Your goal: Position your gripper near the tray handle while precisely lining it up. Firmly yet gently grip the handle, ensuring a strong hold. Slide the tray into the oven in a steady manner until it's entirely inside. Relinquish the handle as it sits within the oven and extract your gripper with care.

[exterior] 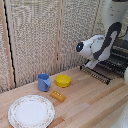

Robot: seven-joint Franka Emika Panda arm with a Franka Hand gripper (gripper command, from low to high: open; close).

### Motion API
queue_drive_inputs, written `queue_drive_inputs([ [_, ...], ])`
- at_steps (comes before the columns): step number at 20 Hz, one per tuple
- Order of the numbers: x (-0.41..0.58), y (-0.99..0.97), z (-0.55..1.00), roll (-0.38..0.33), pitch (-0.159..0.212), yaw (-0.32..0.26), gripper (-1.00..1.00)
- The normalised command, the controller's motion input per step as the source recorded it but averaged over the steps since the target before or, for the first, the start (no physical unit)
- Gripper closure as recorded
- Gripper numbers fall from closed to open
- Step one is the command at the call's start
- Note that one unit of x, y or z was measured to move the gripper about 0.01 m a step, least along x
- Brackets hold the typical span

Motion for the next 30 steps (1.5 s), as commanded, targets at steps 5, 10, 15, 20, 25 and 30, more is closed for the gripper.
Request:
queue_drive_inputs([
  [5, -0.223, -0.68, 0.00, -0.030, -0.003, 0.156, 1.00],
  [10, -0.299, -0.82, 0.03, -0.014, -0.037, 0.093, 1.00],
  [15, -0.224, -0.77, 0.08, -0.019, -0.033, 0.093, 1.00],
  [20, -0.123, -0.62, 0.10, -0.017, -0.031, 0.103, 1.00],
  [25, -0.011, -0.16, 0.15, -0.001, -0.065, 0.005, -1.00],
  [30, 0.029, 0.01, 0.31, 0.015, -0.041, -0.023, -1.00],
])
